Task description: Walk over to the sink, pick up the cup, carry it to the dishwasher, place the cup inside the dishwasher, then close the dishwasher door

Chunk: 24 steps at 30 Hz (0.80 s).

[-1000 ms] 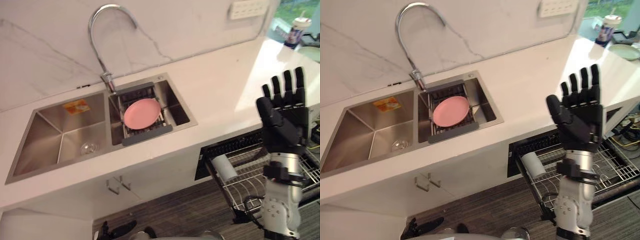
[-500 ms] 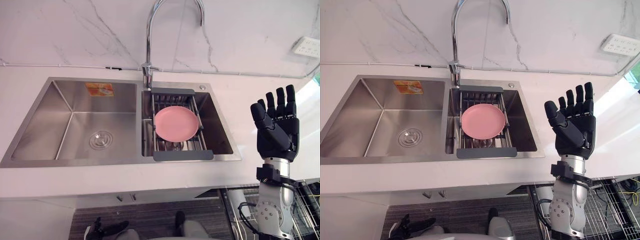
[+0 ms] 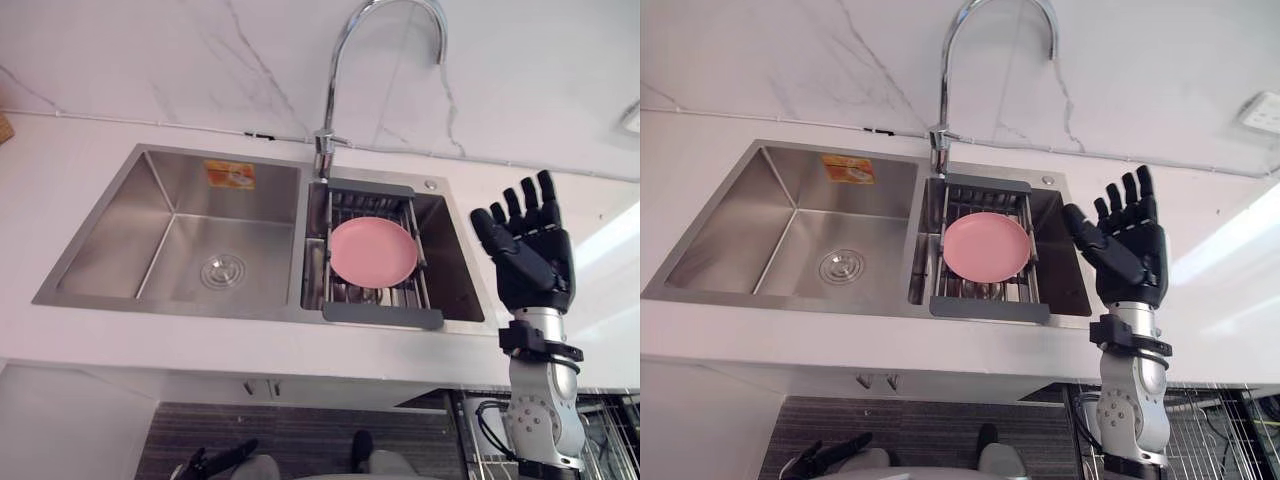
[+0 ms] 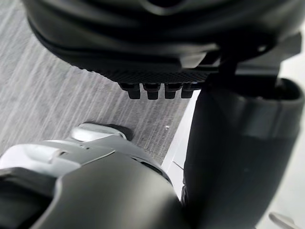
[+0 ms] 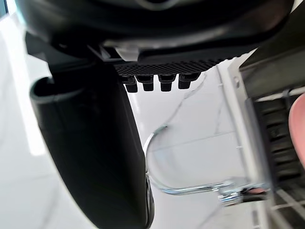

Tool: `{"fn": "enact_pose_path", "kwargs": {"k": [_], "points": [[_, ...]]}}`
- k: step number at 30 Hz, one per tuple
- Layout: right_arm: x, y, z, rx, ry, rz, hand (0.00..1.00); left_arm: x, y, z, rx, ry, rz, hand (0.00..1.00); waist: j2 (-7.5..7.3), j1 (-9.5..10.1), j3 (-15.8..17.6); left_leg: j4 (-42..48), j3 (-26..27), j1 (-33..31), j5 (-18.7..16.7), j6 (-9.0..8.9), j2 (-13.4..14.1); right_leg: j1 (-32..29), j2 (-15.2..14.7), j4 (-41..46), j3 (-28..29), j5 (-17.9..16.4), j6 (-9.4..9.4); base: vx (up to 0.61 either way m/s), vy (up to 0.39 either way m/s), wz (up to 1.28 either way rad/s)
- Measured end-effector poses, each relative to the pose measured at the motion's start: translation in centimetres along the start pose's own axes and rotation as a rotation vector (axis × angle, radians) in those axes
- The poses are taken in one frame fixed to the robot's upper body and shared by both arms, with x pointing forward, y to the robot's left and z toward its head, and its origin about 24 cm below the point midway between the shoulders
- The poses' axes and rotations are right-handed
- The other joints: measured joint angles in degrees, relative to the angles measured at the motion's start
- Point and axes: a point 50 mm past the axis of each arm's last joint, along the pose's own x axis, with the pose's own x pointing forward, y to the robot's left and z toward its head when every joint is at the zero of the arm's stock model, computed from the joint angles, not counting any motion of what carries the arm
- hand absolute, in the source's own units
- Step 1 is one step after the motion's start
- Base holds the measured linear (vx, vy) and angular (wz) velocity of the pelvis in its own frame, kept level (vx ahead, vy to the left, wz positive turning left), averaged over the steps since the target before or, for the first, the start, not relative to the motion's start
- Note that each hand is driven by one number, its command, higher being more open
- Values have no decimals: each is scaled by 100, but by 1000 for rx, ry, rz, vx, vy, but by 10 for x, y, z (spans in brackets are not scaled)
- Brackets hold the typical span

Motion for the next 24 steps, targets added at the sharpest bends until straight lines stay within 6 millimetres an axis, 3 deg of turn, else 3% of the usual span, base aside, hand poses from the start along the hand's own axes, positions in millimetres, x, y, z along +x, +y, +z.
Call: {"fn": "enact_pose_path", "kwargs": {"k": [5,10,24], "points": [[11,-11,1,-370,102,72,100,0,0,-1,22,4,-36,100,37,-15,-112,-274,145,133,101,-26,-8,6,24,-179,96,54,11,47,-31,-13],[31,-15,14,-610,138,154,100,0,1,-4,33,37,-36,100,42,-132,-137,-437,181,226,169,-18,-43,17,1,-202,64,75,33,-2,-9,-4],[30,-1,1,-787,246,387,100,-1,4,-9,86,66,-42,100,50,-263,-299,-897,196,330,569,-60,-69,-93,-28,-240,-71,163,-6,-86,-29,2]]}}
